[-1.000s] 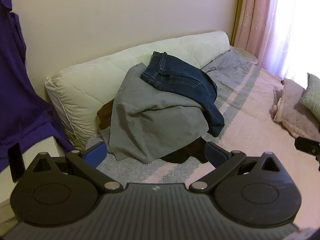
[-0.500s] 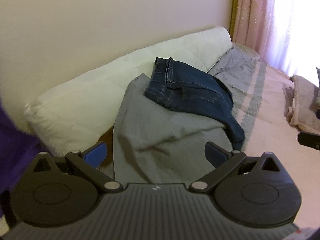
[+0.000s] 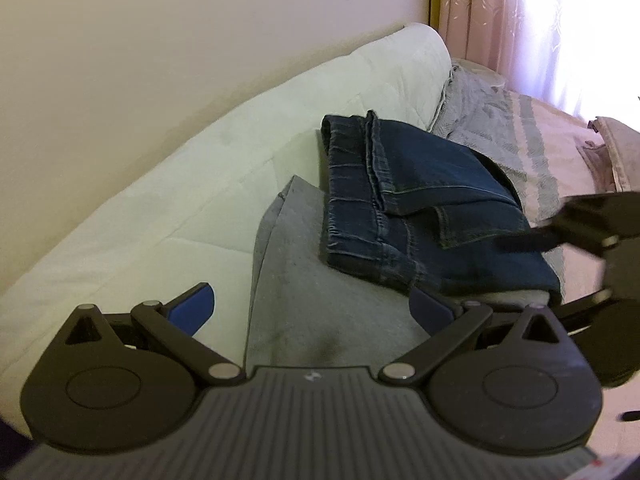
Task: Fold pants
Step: 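Close the right gripper on the jeans waistband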
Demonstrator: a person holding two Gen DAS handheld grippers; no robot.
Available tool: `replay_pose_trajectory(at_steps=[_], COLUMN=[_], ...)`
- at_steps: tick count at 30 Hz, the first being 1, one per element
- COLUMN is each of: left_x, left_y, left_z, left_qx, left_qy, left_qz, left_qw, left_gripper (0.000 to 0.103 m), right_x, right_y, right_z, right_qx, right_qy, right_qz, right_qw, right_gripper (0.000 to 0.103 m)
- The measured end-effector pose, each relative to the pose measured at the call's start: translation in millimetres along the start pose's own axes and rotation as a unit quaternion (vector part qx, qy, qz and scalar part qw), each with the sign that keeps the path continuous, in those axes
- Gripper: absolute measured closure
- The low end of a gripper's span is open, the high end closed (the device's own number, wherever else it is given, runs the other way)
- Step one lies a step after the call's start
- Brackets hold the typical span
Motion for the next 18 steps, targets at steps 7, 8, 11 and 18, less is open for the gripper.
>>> replay_pose_trajectory(at_steps=[7, 8, 11, 18], left_x=[-23, -22, -18, 4], left_y=[-1, -2, 0, 13], left_z=[25, 27, 31, 3], left_qx=[0.025, 0.027, 0.032, 0.015], left_qy=[-0.005, -0.005, 0.001, -0.027], left_qz=[0.011, 0.012, 0.012, -0.014], left_qw=[0.9996, 0.9995, 0.9994, 0.9994], left_gripper=[0.001, 0.001, 0.001, 0.001], right_x=[-69, -70, -62, 22], right_y=[14, 14, 17, 15], right_z=[6, 5, -4, -72], right_qx=[0.073, 0.081, 0.079, -0.028], right_qy=[0.000, -0.001, -0.007, -0.082], right_qz=[-0.001, -0.002, -0.011, -0.063], right_qw=[0.997, 0.997, 0.997, 0.994], right_gripper=[0.070, 0.076, 0.096, 0.098])
Point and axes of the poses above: each gripper's, at about its wrist camera, not at the fingertips, and x roughly against the way its jaws point, z to its left, y to its top, the point moved 1 cm from there along -x, roughly the way its jaws point, and after that the axes turned 13 degrees about x, right-handed, at the moved point
